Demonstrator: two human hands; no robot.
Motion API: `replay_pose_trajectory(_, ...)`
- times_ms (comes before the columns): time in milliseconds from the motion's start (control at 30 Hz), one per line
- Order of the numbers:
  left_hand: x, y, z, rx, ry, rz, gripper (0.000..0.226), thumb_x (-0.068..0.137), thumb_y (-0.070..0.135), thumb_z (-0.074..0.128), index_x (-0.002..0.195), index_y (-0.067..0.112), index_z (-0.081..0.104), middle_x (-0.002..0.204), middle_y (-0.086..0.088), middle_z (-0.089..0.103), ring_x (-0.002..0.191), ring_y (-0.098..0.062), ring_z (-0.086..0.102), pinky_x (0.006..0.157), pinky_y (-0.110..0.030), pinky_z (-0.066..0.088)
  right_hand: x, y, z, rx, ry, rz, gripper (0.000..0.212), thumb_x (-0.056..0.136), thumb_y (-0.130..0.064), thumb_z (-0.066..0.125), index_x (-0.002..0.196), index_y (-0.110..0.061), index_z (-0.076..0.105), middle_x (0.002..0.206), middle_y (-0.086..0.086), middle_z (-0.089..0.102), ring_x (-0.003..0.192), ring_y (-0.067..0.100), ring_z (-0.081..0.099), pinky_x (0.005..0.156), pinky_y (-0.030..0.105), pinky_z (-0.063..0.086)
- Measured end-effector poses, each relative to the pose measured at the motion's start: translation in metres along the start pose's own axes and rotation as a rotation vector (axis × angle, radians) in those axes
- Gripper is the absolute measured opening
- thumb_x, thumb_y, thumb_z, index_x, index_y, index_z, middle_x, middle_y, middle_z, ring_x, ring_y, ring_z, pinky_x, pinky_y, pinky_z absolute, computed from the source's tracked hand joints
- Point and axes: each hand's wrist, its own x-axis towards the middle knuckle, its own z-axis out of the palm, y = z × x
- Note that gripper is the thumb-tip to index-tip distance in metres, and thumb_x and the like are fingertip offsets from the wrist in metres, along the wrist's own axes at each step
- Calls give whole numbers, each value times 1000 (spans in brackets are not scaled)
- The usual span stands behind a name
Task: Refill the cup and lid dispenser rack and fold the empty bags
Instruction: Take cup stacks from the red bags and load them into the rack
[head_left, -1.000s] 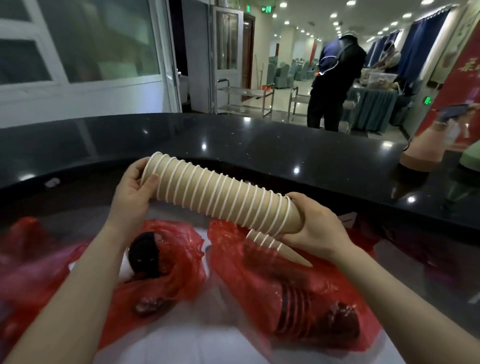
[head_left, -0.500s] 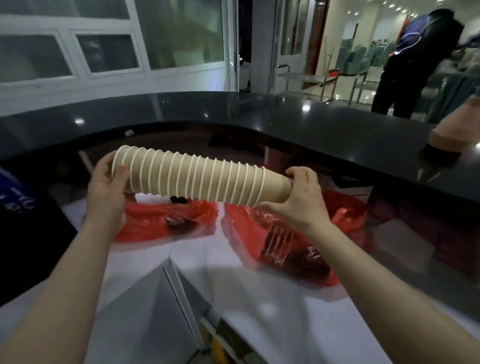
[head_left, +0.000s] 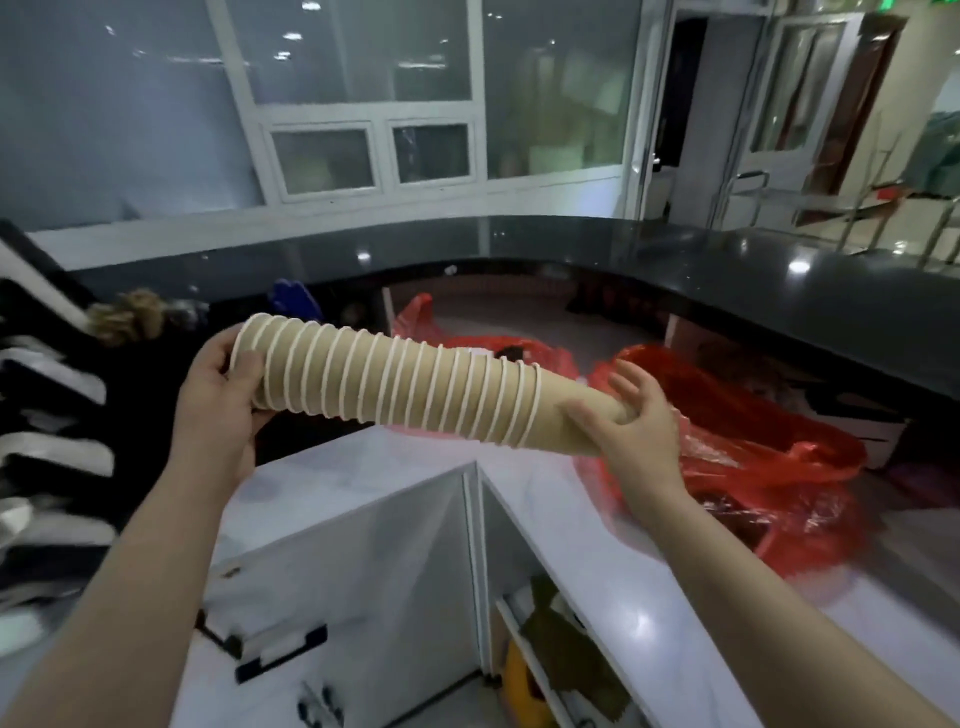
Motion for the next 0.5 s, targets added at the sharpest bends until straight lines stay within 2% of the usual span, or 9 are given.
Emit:
replay_pose_trajectory(67, -4, 15, -26, 27, 35, 33, 20, 100, 24, 46, 108, 38, 58, 107, 9, 64, 93, -11, 63, 71, -33, 52, -7, -3, 22, 86, -46, 84, 71, 70, -28, 83, 131, -26, 47, 131, -3, 52, 111, 13, 56, 87, 33, 54)
replay_pose_trajectory(133, -7, 29, -52, 47, 97, 60, 20, 101, 23, 45, 113, 33, 57, 104, 9, 64, 91, -10, 62, 71, -33, 52, -13, -6, 39, 161, -145, 119, 66, 72, -16, 81, 127, -28, 47, 128, -3, 53, 104, 13, 58, 85, 34, 55)
replay_pose_trajectory(200, -9, 41, -78, 45, 161, 74, 21, 101, 20, 44, 111, 33, 57, 99, 10, 63, 86, -9, 61, 67, -30, 54, -17, -10, 55, 205, -248, 105, 69, 74, -2, 77, 127, -32, 46, 127, -6, 52, 106, 14, 59, 87, 37, 54)
replay_pose_trajectory(267, -11, 51, -104, 47, 211, 88, 20, 101, 20, 44, 110, 33, 56, 97, 10, 62, 82, -6, 60, 60, -23, 55, -22, -19, 76, 237, -270, 86, 74, 73, 3, 75, 131, -31, 43, 130, -7, 51, 109, 11, 58, 91, 38, 53)
replay_pose_trajectory(333, -12, 60, -129, 49, 244, 109, 20, 101, 20, 44, 113, 31, 55, 98, 9, 62, 79, -7, 60, 57, -21, 55, -27, -27, 101, 290, -232, 102, 75, 73, -3, 78, 135, -26, 41, 130, -6, 51, 109, 11, 59, 92, 40, 53)
replay_pose_trajectory(400, -12, 66, -152, 47, 281, 116, 20, 101, 20, 44, 107, 34, 57, 95, 8, 62, 75, -10, 58, 57, -27, 52, -37, -39, 132, 416, -262, 221, 71, 74, -15, 79, 135, -20, 43, 130, 4, 54, 110, 22, 61, 94, 48, 51)
replay_pose_trajectory(500, -10, 73, -194, 36, 311, 103, 21, 100, 22, 45, 101, 39, 57, 98, 7, 62, 81, -13, 60, 64, -34, 50, -61, -62, 181, 846, -366, 471, 57, 70, -21, 74, 120, -12, 51, 124, 17, 60, 108, 32, 64, 88, 48, 55)
